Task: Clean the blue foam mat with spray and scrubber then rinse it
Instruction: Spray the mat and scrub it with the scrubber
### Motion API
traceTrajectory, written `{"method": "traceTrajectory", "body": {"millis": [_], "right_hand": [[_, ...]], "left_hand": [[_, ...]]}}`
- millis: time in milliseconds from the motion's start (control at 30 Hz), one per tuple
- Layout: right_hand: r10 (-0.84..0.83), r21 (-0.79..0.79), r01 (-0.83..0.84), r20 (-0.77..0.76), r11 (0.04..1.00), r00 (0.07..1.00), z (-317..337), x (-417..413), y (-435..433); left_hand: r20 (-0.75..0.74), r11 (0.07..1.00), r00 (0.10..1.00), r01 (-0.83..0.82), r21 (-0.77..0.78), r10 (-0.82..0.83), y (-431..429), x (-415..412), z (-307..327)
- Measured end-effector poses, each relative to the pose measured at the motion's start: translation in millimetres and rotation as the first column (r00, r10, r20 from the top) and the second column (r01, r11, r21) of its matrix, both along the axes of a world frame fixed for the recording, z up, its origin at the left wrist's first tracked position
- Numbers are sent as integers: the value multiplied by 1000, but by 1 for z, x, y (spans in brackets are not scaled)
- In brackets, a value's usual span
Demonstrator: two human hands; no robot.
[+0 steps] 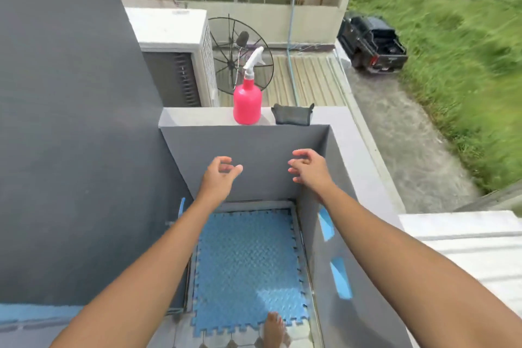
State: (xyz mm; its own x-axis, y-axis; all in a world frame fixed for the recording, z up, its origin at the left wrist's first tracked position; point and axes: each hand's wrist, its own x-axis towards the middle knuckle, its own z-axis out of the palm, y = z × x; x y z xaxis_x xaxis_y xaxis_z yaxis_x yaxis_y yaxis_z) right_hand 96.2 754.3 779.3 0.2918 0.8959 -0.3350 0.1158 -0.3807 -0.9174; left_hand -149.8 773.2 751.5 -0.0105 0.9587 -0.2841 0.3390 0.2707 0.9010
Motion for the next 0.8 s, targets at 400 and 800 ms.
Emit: {"method": "traceTrajectory", "body": {"millis": [400, 800], "right_hand": [[259, -15, -299, 541, 954, 800, -2, 62, 176], [409, -299, -353, 862, 887, 298, -97, 80, 268]], "left_hand": [[-68, 980, 994, -69, 187, 83, 192, 64, 36], [109, 926, 979, 120, 358, -169, 340, 111, 37]]}}
